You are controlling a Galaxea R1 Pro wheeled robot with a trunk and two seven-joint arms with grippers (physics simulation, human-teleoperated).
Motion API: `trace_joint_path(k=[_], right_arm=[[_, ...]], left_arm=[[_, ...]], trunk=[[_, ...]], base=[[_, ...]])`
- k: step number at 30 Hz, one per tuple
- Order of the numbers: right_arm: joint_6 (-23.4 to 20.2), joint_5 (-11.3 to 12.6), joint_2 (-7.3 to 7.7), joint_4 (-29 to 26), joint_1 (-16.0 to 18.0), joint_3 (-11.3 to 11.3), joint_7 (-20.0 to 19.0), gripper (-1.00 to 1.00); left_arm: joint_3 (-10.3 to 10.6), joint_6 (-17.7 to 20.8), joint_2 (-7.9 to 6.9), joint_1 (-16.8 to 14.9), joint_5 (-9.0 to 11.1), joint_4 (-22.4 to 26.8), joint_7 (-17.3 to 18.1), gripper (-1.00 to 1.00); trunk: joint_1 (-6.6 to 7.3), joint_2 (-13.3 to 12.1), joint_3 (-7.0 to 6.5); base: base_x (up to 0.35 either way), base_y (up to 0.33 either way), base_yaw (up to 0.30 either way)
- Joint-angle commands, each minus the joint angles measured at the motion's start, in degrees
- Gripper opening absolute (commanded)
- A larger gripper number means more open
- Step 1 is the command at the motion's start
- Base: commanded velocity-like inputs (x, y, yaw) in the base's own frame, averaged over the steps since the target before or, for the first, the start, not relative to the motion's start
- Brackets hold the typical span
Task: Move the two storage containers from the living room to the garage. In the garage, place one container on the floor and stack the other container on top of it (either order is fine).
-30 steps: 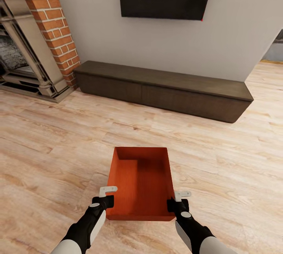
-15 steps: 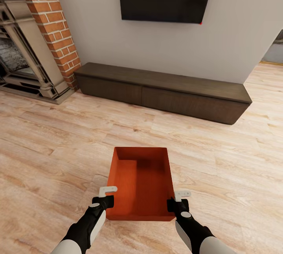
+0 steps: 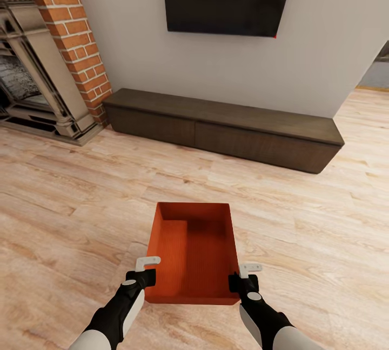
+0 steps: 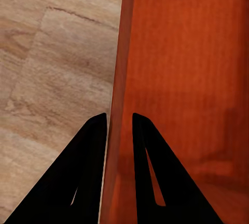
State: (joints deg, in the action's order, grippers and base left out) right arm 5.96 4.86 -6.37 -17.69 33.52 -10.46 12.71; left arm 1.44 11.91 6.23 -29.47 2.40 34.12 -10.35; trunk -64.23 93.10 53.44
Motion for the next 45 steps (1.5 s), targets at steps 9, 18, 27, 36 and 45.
trace_joint_path(k=[9, 18, 27, 36, 45], right_arm=[[0.1, 0.0, -0.05, -0.2, 0.1, 0.2, -0.3, -1.0], [0.2, 0.0, 0.12, -0.3, 0.1, 0.2, -0.3, -1.0], [0.2, 0.0, 0.13, -0.4, 0.1, 0.2, -0.3, -1.0], [0.2, 0.0, 0.13, -0.3, 0.1, 0.2, -0.3, -1.0], [0.1, 0.0, 0.13, -0.3, 0.1, 0.2, -0.3, -1.0]], left_arm=[[-0.4, 0.5, 0.01, 0.0, -0.6, 0.1, -1.2, -1.0], [-0.4, 0.5, 0.01, 0.0, -0.6, 0.1, -1.2, -1.0], [-0.4, 0.4, 0.01, 0.0, -0.6, 0.0, -1.2, -1.0], [-0.4, -1.7, 0.01, 0.0, -0.5, -0.2, -1.2, -1.0], [-0.4, -1.6, 0.01, 0.0, -0.5, -0.3, -1.2, -1.0]], trunk=[[1.99, -3.6, -1.58], [3.96, -7.2, -3.2], [5.94, -10.8, -4.81], [7.92, -14.4, -6.43], [9.89, -18.0, -8.05]], base=[[0.0, 0.0, 0.0], [0.0, 0.0, 0.0], [0.0, 0.0, 0.0], [0.0, 0.0, 0.0], [0.0, 0.0, 0.0]])
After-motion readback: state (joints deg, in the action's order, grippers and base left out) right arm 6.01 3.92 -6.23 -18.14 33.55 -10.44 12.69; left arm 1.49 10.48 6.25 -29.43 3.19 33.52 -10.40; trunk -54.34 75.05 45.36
